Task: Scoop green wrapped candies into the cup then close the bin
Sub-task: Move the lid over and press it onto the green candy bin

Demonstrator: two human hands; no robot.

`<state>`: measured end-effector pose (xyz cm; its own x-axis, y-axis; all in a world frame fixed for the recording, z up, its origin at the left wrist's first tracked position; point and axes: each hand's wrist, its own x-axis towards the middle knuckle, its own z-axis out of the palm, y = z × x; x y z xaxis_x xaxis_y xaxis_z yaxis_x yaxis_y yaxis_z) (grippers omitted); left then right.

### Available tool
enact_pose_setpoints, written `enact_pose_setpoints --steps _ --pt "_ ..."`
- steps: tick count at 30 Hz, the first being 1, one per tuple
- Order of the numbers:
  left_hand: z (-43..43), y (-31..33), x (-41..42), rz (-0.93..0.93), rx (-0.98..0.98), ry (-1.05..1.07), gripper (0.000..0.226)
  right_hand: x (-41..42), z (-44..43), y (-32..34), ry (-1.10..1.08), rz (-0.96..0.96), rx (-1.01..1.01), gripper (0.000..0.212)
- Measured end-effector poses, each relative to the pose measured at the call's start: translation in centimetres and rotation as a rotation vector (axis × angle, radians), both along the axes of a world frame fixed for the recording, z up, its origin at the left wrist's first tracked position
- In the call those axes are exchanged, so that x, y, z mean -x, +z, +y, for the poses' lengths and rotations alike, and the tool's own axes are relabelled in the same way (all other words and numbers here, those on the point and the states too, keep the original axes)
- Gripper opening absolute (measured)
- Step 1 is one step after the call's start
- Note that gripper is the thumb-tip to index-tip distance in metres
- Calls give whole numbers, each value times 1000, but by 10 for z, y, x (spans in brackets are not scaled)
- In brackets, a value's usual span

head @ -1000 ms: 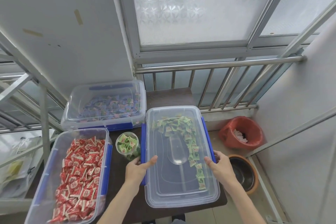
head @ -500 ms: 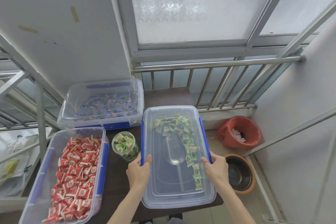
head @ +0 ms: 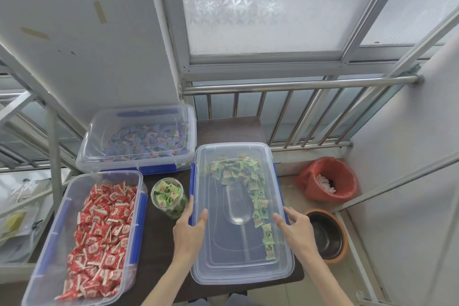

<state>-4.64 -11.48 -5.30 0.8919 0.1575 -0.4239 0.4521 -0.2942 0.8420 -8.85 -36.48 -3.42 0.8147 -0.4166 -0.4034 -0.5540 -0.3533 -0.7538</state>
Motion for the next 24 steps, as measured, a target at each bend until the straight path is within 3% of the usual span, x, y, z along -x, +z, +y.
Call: enact_pose_setpoints --steps 5,9,11,17,24 --pt "2 2 -2 -28 -21 -32 60 -2 10 7 43 -63 68 22" --pt "3 4 -5 -50 -58 -67 61 -5 14 11 -9 -84 55 15" --pt "0 5 -5 -80 -68 -86 62 -8 14 7 -38 -60 63 17" --pt "-11 3 -7 -52 -18 -46 60 -6 16 -5 -9 59 97 58" --pt "-13 0 -2 -8 0 6 58 -7 20 3 38 67 118 56"
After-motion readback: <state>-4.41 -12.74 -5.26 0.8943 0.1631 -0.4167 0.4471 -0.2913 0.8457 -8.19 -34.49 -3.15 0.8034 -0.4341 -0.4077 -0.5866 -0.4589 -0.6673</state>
